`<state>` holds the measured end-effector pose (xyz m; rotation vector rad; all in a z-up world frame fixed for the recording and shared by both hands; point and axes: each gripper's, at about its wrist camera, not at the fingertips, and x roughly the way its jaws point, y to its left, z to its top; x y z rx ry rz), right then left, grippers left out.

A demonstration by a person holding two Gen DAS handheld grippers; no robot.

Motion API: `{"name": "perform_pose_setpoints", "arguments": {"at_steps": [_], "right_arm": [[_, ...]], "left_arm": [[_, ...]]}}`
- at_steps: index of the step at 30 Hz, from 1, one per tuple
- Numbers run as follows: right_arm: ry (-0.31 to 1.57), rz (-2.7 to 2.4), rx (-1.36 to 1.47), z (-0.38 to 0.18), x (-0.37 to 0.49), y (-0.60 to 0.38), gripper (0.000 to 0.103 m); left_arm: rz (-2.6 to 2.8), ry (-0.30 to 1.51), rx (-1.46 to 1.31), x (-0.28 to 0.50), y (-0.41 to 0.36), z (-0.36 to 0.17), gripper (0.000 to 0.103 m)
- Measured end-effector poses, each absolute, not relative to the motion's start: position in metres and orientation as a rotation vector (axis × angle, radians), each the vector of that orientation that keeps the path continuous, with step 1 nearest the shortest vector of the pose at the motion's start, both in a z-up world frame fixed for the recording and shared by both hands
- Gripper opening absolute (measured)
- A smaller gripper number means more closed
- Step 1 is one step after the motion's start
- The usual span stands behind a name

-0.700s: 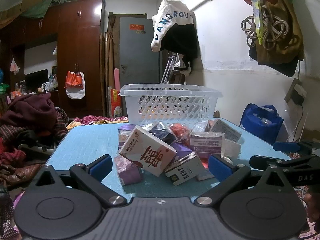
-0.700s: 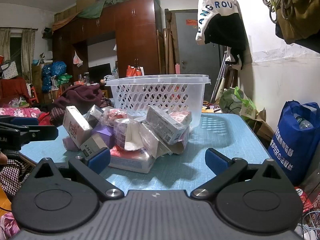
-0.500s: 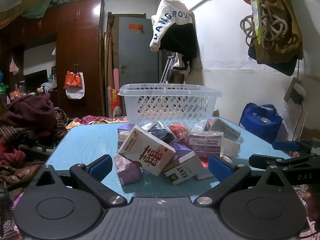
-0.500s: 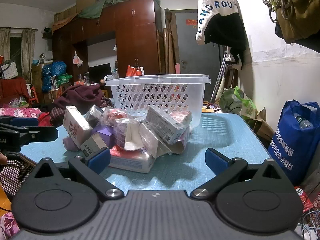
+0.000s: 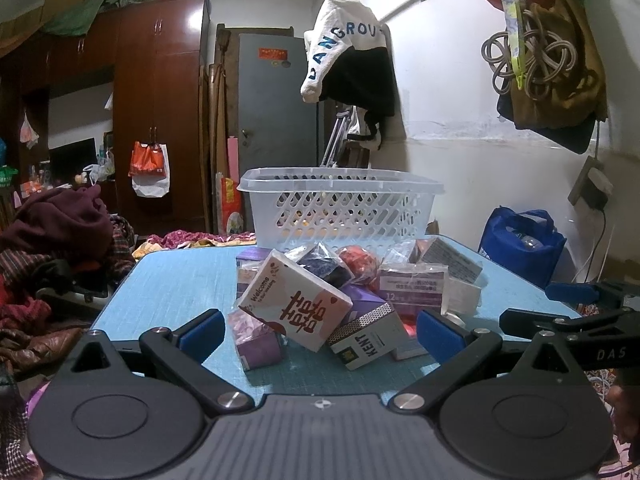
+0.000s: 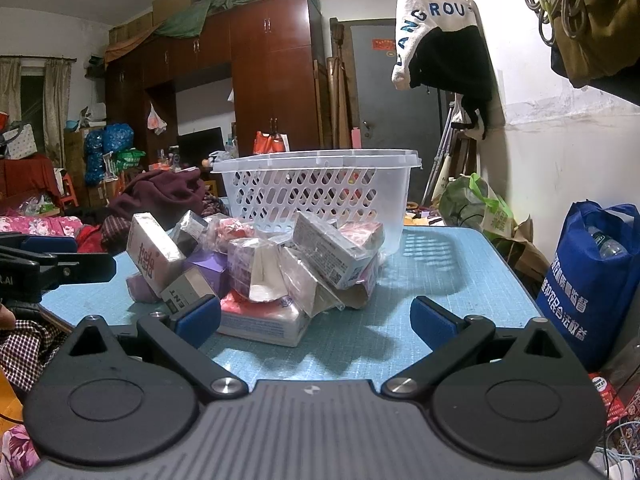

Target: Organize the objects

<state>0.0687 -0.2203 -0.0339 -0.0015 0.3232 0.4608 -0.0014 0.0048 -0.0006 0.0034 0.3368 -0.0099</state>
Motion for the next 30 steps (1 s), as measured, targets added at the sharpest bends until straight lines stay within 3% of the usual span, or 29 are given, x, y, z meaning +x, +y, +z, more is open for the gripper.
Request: {"name": "perform_pose_setpoints", "arguments": {"at_steps": [30], "right_arm": [[0.362, 0.519, 0.057, -0.0346, 0.0666, -0.2221, 0.103]], "left_arm": [[-0.006, 0.345, 0.005, -0.0001, 0.0049, -0.0012, 0.103]]}}
